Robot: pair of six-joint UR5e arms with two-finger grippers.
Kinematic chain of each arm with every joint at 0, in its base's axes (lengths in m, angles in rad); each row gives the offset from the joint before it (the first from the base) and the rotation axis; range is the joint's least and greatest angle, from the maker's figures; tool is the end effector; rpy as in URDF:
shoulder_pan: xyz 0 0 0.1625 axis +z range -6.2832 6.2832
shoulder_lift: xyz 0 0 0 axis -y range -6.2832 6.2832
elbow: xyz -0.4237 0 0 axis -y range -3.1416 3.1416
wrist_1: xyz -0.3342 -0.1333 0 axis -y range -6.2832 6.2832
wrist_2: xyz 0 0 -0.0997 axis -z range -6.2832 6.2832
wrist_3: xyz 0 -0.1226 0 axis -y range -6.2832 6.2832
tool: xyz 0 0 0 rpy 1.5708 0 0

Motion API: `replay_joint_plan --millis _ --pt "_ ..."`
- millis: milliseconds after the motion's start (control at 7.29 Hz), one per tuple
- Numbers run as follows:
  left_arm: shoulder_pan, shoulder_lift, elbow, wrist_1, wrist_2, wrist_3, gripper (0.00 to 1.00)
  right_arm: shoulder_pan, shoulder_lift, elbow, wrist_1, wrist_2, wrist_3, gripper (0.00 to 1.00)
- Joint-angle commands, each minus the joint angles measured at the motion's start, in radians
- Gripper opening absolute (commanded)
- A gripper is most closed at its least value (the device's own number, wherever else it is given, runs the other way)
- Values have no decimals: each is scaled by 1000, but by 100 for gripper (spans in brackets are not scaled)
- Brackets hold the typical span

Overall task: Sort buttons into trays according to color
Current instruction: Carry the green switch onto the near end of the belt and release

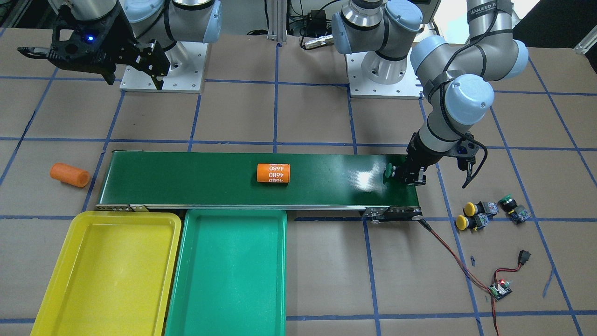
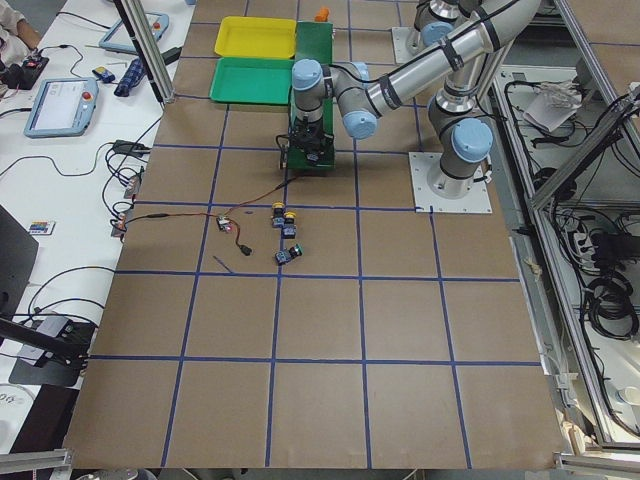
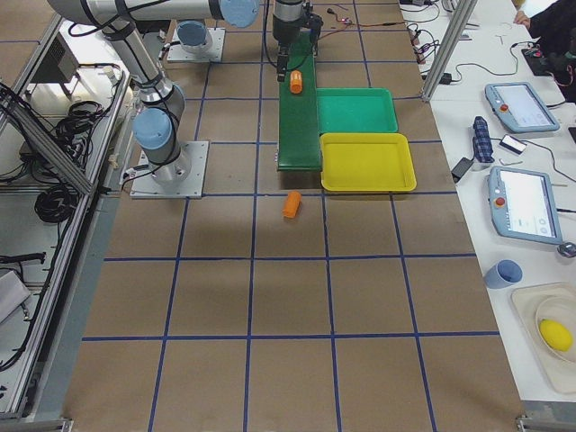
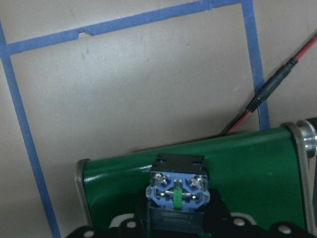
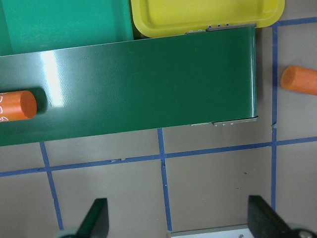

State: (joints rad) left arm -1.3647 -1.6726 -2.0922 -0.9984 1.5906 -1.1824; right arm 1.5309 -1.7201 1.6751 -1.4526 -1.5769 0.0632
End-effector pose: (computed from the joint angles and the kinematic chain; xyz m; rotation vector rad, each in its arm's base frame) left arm -0.0447 -0.4259 0.2615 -1.9827 2.3828 0.0552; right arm 0.1180 -0.3663 0.4670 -0.1611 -3.1284 -0.1146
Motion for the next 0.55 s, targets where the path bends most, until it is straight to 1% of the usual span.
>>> replay_joint_plan --millis 0,137,274,411 --pt "-1 25 12 1 5 1 89 0 1 0 0 0 3 100" --pt "-1 42 17 7 6 3 90 0 1 0 0 0 3 100" --pt "13 53 29 13 17 18 87 0 1 0 0 0 4 100" --pt "19 51 53 14 55 36 83 0 1 0 0 0 3 100"
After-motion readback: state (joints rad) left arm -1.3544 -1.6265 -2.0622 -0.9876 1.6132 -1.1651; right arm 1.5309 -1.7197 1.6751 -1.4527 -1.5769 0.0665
